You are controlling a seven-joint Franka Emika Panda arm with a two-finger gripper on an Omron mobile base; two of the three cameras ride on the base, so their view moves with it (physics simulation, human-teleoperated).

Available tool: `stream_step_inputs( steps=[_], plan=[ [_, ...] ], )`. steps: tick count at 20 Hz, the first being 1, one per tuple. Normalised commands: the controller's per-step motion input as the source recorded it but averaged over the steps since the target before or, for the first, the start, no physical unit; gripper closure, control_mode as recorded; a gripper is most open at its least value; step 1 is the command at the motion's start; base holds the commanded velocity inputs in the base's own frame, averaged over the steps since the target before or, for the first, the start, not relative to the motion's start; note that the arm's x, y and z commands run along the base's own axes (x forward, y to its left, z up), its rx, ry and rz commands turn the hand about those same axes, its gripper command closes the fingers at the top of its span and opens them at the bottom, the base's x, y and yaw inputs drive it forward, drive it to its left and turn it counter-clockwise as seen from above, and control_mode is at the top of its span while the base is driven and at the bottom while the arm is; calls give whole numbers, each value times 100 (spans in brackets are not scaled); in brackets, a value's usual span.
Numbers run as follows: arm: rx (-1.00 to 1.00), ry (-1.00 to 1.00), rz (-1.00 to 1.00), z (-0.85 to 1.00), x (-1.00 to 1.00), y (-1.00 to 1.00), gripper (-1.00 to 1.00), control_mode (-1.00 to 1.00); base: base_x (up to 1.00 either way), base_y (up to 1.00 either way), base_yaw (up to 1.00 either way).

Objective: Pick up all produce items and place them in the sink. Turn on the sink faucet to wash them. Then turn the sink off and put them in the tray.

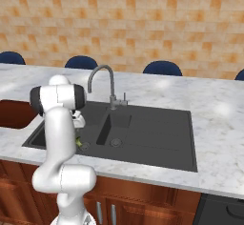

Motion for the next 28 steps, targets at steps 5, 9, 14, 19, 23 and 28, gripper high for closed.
stream_step_inputs(
  steps=[5, 9, 14, 19, 23, 28],
  plan=[
    [0, -5, 0, 57, -14, 0, -100, -100, 0, 0, 0],
    [0, 0, 0, 66, -12, 0, -100, -100, 0, 0, 0],
    [0, 0, 0, 76, -4, 1, -100, -100, 0, 0, 0],
    [0, 0, 0, 66, -11, 1, -100, -100, 0, 0, 0],
    [0, 0, 0, 45, -25, 0, -100, -100, 0, 0, 0],
    [0, -3, 0, 34, -35, 0, -100, -100, 0, 0, 0]
  ],
)
